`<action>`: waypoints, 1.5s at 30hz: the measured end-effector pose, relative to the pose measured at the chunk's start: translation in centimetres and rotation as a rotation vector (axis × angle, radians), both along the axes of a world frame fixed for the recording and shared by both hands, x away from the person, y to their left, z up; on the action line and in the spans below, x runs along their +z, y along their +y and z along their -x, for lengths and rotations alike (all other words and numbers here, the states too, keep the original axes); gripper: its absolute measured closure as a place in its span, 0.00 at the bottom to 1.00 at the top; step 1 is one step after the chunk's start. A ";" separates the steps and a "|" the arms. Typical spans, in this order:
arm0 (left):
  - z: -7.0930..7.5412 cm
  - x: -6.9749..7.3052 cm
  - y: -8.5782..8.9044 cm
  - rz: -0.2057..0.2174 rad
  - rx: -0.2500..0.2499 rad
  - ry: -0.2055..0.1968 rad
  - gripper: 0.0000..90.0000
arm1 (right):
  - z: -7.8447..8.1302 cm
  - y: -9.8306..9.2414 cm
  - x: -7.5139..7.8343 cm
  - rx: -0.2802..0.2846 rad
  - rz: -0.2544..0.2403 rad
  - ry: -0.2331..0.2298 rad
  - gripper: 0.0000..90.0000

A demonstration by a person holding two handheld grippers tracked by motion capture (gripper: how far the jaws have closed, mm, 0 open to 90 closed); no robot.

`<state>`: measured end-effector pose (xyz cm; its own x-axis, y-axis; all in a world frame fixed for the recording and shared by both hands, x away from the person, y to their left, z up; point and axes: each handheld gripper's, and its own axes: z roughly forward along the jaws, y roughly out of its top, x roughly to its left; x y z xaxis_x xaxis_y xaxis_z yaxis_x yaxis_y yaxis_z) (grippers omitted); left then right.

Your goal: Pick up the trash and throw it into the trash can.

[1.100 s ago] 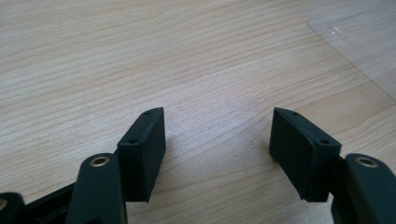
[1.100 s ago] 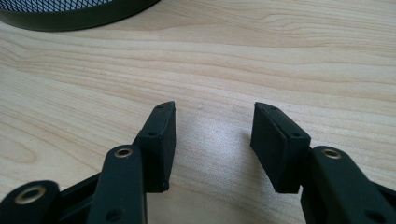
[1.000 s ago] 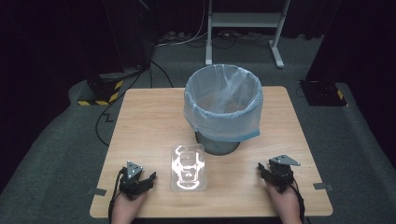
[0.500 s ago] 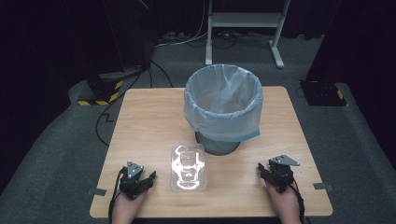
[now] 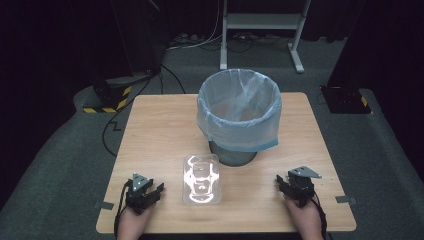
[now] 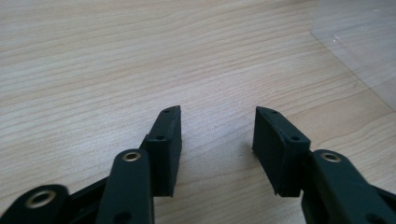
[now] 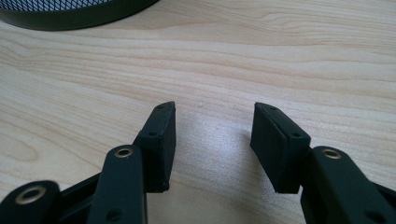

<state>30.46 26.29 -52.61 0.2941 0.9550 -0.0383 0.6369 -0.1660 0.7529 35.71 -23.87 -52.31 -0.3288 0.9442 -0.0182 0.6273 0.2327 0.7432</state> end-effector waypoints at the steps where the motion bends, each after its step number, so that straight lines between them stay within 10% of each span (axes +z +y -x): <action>1: 0.0 0.1 -0.1 -0.009 0.024 0.005 0.54 | 0.0 0.0 0.0 0.000 0.000 0.000 0.56; 21: 0.2 5.5 -5.5 0.101 -0.028 -0.087 0.73 | 0.0 0.0 0.0 0.007 0.003 0.003 0.54; 34: -0.7 5.2 -7.4 0.180 -0.036 -0.096 0.85 | 1.0 0.5 0.4 0.050 0.011 -0.085 0.63; 45: -1.0 4.5 -6.7 0.305 -0.036 -0.091 0.88 | 2.2 8.9 4.9 0.234 -0.216 -0.112 0.74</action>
<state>31.45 19.61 -48.08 0.3432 0.8924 -0.2929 0.5622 0.0547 0.8252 33.49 -14.97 -47.42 -0.5443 0.8294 0.1257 0.4874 0.1907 0.8521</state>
